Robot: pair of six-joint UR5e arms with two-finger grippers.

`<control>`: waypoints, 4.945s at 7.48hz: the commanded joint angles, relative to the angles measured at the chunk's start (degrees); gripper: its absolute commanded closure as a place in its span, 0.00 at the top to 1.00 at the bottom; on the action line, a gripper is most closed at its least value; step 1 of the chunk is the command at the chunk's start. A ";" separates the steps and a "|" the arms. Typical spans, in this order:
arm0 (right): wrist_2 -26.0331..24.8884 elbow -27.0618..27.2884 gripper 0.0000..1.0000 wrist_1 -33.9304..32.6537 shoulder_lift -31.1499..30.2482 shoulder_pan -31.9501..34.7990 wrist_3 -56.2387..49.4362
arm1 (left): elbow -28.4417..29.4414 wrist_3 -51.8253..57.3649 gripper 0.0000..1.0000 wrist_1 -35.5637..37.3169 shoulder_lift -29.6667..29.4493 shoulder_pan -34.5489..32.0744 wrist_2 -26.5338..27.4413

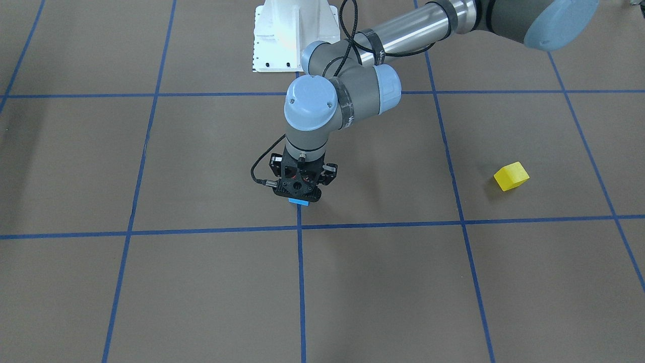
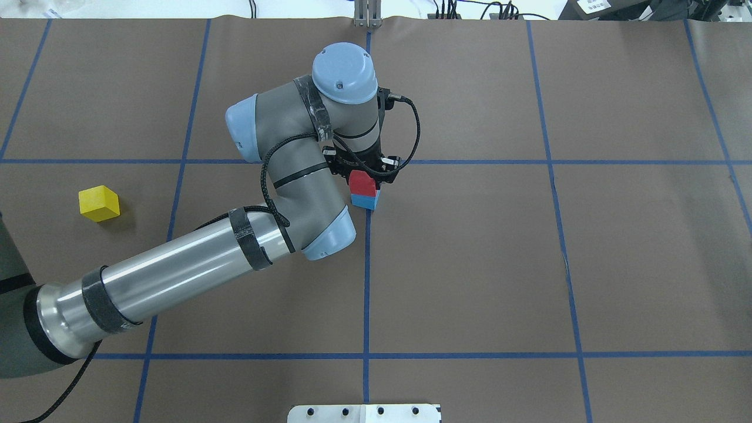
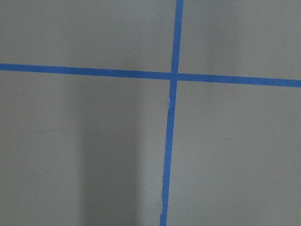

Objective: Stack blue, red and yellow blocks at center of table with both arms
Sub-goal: 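Lower the red cube onto the blue cube and open the left gripper, then lift the left gripper and move it toward the yellow cube, then lower the left gripper onto the yellow cube and grasp it, then carry the yellow cube with the left gripper above the red cube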

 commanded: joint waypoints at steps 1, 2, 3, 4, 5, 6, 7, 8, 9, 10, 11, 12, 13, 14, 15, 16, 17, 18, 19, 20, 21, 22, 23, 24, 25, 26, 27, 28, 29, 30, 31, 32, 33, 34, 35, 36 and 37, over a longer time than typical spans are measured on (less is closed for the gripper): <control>0.00 0.05 1.00 0.00 0.01 0.00 -0.05 | 0.02 0.30 0.76 -0.09 -0.11 0.00 0.04; 0.00 0.14 1.00 0.00 0.01 0.00 -0.05 | -0.06 -0.05 1.00 -0.70 -0.11 0.18 0.04; 0.00 0.14 1.00 0.00 -0.07 0.00 -0.05 | -0.33 -0.14 1.00 -1.14 -0.02 0.18 0.04; 0.00 0.14 1.00 0.00 -0.08 0.00 -0.05 | -0.59 -0.23 1.00 -1.06 0.07 0.18 0.12; 0.00 0.23 1.00 0.00 -0.08 0.00 -0.05 | -0.94 -0.23 1.00 -0.97 0.07 0.18 0.12; 0.08 0.40 1.00 0.00 -0.08 0.00 -0.05 | -2.60 -0.40 1.00 -0.54 0.15 -0.17 0.12; 0.17 0.49 1.00 0.00 -0.08 0.00 -0.05 | -6.96 -0.40 1.00 2.95 0.24 -1.48 -0.14; 0.17 0.58 1.00 0.00 -0.08 0.09 -0.05 | -13.62 0.56 1.00 12.03 0.33 -3.06 -0.31; 0.17 0.93 1.00 0.00 -0.08 0.09 -0.05 | -21.95 4.31 1.00 18.30 3.99 -4.38 -0.23; 0.26 1.02 1.00 0.00 0.01 0.09 -0.05 | -30.74 7.82 1.00 19.06 12.72 -6.04 -0.23; 0.17 1.10 1.00 0.00 0.01 0.09 -0.05 | -40.05 9.60 1.00 18.46 24.82 -8.06 -0.40; 0.17 1.63 1.00 0.00 0.01 0.09 0.04 | -46.75 11.44 1.00 16.10 35.90 -11.91 -0.49; 0.09 2.07 1.00 0.00 -0.07 0.09 0.47 | -48.04 9.98 1.00 12.42 43.76 -15.25 -0.58; 0.00 2.16 1.00 0.00 -0.08 0.09 0.65 | -47.53 6.14 1.00 10.73 48.80 -17.46 -0.49; 0.00 2.16 1.00 0.00 0.01 0.09 0.74 | -45.44 -1.29 1.00 7.76 50.15 -17.75 -0.14; -0.09 2.16 1.00 0.00 0.01 0.09 0.74 | -41.76 -9.11 1.00 2.60 50.60 -17.75 0.12; -0.09 2.25 1.00 0.00 0.01 0.09 0.74 | -36.59 -15.89 1.00 -5.37 50.43 -17.23 2.73; -0.09 2.16 1.00 0.00 0.01 0.09 0.83 | -31.58 -17.35 1.00 -12.33 50.25 -17.05 4.41; -0.18 2.16 1.00 0.00 0.01 0.09 0.74 | -29.01 -16.76 1.00 -13.96 50.34 -17.05 4.60; -0.18 2.16 1.00 0.00 0.01 0.09 0.74 | -28.46 -15.53 1.00 -13.98 50.86 -17.05 4.69; -0.18 2.16 1.00 0.00 0.01 0.09 0.65 | -28.89 -12.39 1.00 -14.07 52.43 -17.05 4.61; -0.18 2.16 1.00 0.00 -0.07 0.09 0.65 | -28.54 -12.18 1.00 -14.33 52.45 -16.96 4.52; -0.27 2.16 1.00 0.09 -0.34 0.09 0.56 | -28.45 -12.35 1.00 -14.33 52.36 -16.78 4.52; -0.27 2.16 1.00 0.09 -0.34 0.09 0.56 | -28.45 -12.53 1.00 -14.33 52.36 -16.09 4.60; -0.27 2.16 1.00 0.09 -0.34 0.09 0.56 | -28.19 -12.79 1.00 -14.33 52.36 -14.86 4.69; -0.27 2.25 1.00 0.09 -0.34 0.09 0.48 | -27.58 -12.62 1.00 -14.42 52.36 -14.07 4.69; -0.27 2.25 1.00 0.09 -0.34 0.09 0.56 | -26.36 -12.18 1.00 -14.59 52.36 -13.71 4.78; -0.27 2.25 1.00 0.09 -0.34 0.09 0.56 | -25.04 -12.09 1.00 -16.86 52.45 -13.71 4.78; -0.27 2.25 1.00 0.09 -0.34 0.09 0.48 | -23.55 -12.09 1.00 -18.88 52.62 -13.71 4.78; -0.27 2.25 1.00 0.09 -0.34 0.09 0.48 | -22.92 -12.00 1.00 -19.34 52.54 -13.62 4.78; -0.27 2.25 1.00 0.09 -0.34 0.09 0.39 | -23.00 -12.00 0.76 -19.43 52.54 -13.62 4.69; -0.27 2.25 1.00 0.09 -0.34 0.09 0.48 | -23.70 -12.00 0.12 -19.25 52.54 -13.62 4.26; -0.35 2.25 1.00 0.09 -0.34 0.09 0.48 | -24.66 -12.09 0.00 -18.82 52.62 -13.62 4.08; -0.27 2.25 1.00 0.09 -0.34 0.09 0.48 | -25.54 -12.00 0.00 -18.47 52.71 -13.79 2.95; -0.35 2.60 1.00 0.09 -0.34 0.09 0.56 | -26.94 -11.83 0.00 -18.29 52.71 -14.14 -1.33; -0.35 2.60 1.00 0.09 -0.34 0.09 0.56 | -29.57 -7.65 0.00 -16.20 52.63 -14.75 -2.15; -0.35 2.69 1.00 0.09 -0.43 0.09 0.56 | -36.12 -1.87 0.00 -6.34 51.76 -15.63 -2.07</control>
